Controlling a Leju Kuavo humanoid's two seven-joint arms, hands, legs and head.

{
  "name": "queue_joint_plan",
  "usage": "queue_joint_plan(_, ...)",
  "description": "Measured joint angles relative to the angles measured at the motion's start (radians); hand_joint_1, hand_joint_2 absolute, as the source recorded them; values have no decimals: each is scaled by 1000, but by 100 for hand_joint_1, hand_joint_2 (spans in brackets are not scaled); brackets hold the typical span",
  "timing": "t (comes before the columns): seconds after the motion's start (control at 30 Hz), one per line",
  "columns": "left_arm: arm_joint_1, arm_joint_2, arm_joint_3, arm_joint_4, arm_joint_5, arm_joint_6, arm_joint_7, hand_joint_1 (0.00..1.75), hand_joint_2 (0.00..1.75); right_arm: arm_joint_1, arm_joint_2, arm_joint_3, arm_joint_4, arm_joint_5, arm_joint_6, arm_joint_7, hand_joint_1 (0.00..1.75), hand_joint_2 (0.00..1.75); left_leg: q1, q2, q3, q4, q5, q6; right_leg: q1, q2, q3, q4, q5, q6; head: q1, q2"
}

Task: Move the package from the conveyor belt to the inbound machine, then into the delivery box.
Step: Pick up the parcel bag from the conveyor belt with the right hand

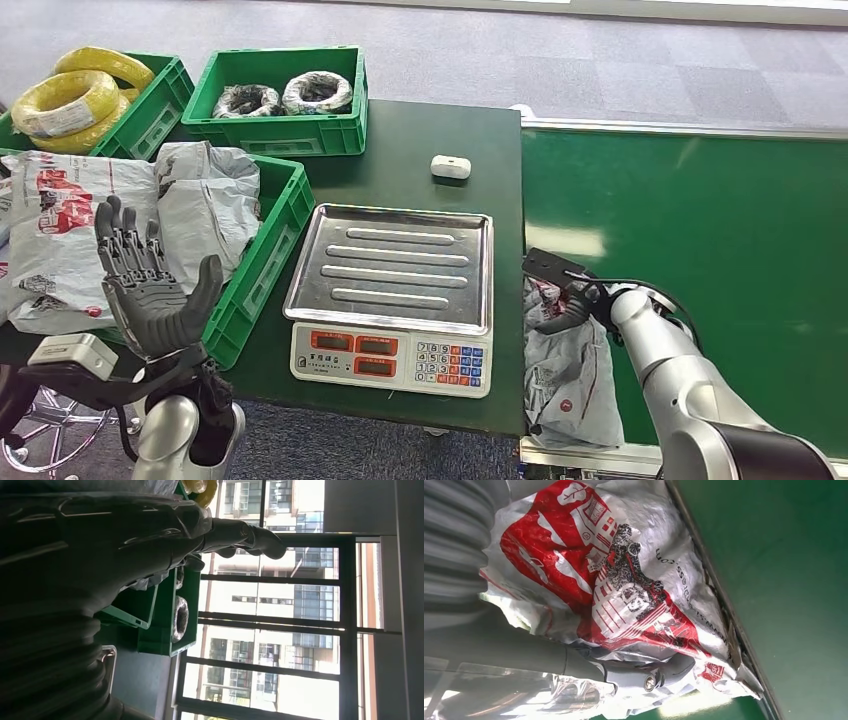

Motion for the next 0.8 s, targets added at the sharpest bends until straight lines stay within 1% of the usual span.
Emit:
queue_joint_plan(0.07, -8, 0, 0, 4, 0, 0, 0, 0, 175, 6, 7, -2, 1, -8, -9, 2, 0, 175, 0, 0, 0, 0, 0, 0, 0, 0, 0, 0, 0, 0, 0, 0)
queue_joint_plan(0.2, -29, 0, 0, 16, 0, 0, 0, 0, 175, 17, 26, -5, 1, -20, -37, 1, 174, 175, 0, 0, 0, 0, 0, 0, 0, 0, 0, 0, 0, 0, 0, 0)
queue_joint_plan(0.4, -32, 0, 1, 20, -1, 10, 0, 0, 175, 21, 40, -25, 1, -64, -101, -16, 175, 175, 0, 1, 0, 0, 0, 0, 0, 0, 0, 0, 0, 0, 0, 0)
queue_joint_plan(0.8, -15, 0, 2, 17, -3, 12, 0, 0, 175, 25, 42, -41, 1, -75, -113, -39, 175, 175, 0, 1, 0, 0, 0, 0, 0, 0, 0, 0, 0, 0, 0, 0)
